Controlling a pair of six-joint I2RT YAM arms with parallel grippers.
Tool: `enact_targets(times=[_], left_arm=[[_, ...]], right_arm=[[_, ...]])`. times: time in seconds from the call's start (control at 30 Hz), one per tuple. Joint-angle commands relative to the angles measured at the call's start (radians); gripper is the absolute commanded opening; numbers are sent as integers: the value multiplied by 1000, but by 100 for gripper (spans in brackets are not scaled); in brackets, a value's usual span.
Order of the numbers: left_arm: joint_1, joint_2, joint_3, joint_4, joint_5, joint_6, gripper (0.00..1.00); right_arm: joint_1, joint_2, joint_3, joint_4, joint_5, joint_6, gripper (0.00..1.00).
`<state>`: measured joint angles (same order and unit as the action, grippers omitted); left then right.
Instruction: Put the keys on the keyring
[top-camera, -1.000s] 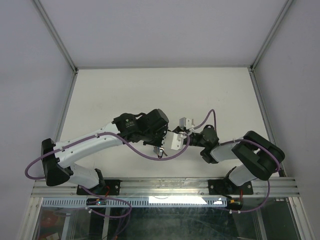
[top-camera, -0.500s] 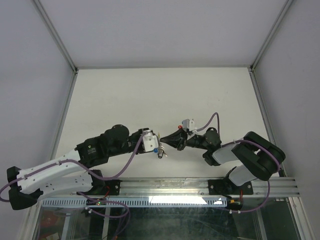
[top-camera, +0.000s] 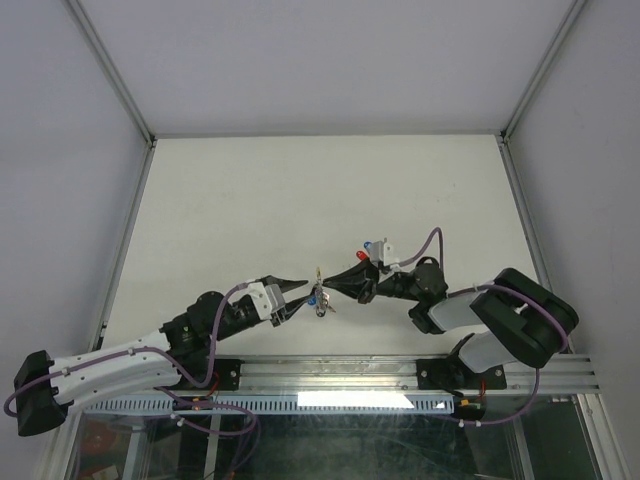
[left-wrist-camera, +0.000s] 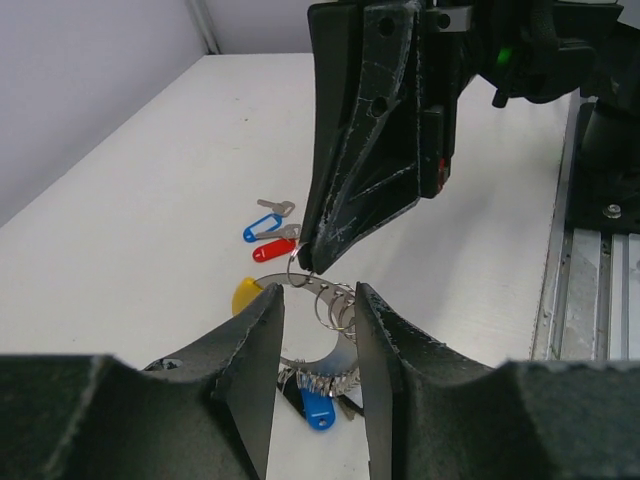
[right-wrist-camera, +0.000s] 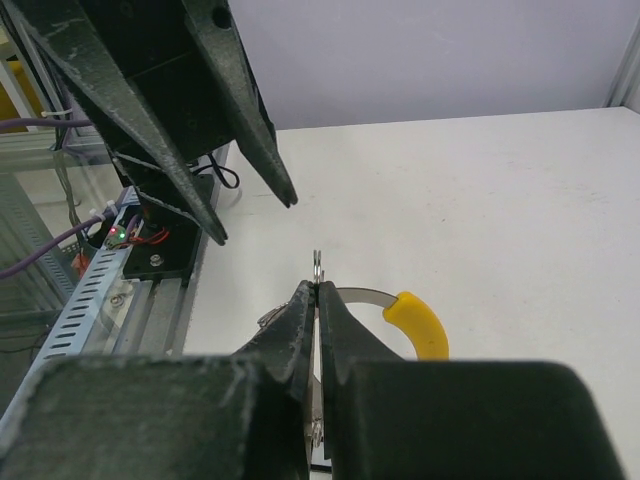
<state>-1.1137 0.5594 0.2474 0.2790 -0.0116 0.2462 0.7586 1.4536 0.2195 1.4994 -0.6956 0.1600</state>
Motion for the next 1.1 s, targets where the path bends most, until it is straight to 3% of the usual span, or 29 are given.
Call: enact_targets(times=[0.0,0.3,0.57,1.07], left_arm=[[-9,-14,-39,206,-36,-36,32],[-9,-58,-109,203,-29,-60,27],[-8,10,-95,177,87,-46,26],[-9,83,-58,213,177,40,23]], right_arm=[[-3,-51,-1,134,-54,-2,0],[-3,-68,6,102,-136,-2,0],[-3,-105,3,53,-192,-39,0],[7,-256,25,-283,-229,-278,2]])
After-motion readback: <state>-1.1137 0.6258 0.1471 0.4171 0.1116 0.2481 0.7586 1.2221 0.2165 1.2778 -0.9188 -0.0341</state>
